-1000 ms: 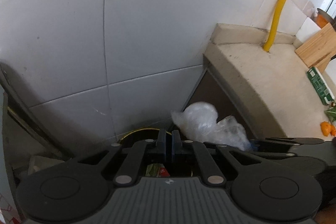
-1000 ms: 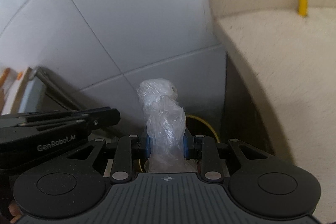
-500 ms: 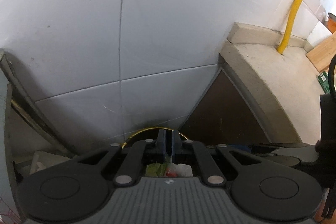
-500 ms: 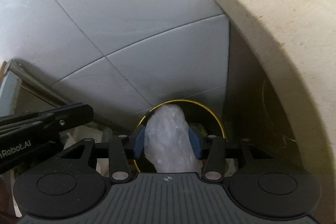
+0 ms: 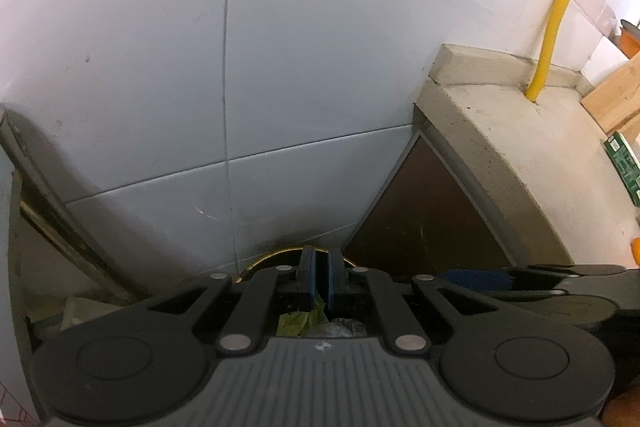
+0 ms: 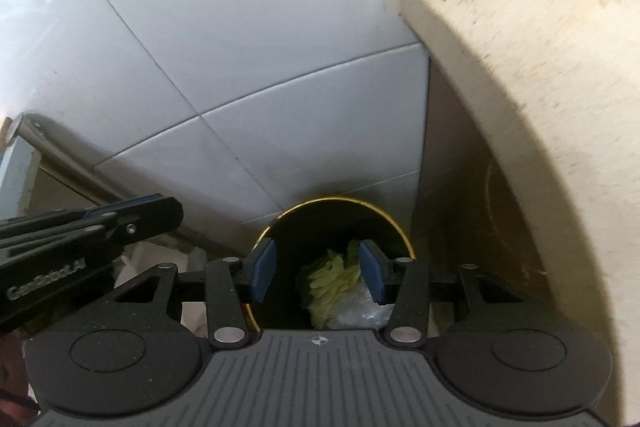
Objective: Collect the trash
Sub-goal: 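Raise both open tools from the bin back over the counter scraps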
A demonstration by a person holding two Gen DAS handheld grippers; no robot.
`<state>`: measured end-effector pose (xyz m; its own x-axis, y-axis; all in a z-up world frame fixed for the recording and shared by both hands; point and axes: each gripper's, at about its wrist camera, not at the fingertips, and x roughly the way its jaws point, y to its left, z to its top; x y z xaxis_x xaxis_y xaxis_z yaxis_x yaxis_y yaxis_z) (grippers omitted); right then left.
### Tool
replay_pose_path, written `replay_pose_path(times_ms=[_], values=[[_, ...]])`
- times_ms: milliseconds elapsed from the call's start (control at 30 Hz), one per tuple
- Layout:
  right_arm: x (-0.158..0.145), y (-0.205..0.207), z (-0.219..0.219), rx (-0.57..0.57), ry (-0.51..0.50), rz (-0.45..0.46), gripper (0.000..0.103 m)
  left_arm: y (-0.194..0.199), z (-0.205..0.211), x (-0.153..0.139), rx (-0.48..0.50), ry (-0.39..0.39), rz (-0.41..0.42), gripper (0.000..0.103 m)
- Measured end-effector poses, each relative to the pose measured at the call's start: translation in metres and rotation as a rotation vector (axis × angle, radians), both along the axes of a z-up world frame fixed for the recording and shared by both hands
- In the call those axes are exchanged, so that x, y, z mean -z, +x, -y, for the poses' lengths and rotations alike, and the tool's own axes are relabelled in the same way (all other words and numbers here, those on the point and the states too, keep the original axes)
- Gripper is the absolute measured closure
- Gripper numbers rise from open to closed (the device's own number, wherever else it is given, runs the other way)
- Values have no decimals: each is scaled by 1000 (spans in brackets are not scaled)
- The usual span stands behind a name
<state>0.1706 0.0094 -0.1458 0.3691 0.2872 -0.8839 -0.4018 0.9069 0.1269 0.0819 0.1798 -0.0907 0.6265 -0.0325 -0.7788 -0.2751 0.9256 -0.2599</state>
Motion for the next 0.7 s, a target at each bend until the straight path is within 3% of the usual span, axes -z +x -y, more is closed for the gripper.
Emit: replay_pose_path(times_ms=[167, 700], values=[[-17, -11, 9, 8, -16, 42, 40, -1, 3, -3, 13, 8, 11, 99], [-75, -41, 52, 76, -18, 202, 34, -6, 16, -11, 62, 63, 59, 92]])
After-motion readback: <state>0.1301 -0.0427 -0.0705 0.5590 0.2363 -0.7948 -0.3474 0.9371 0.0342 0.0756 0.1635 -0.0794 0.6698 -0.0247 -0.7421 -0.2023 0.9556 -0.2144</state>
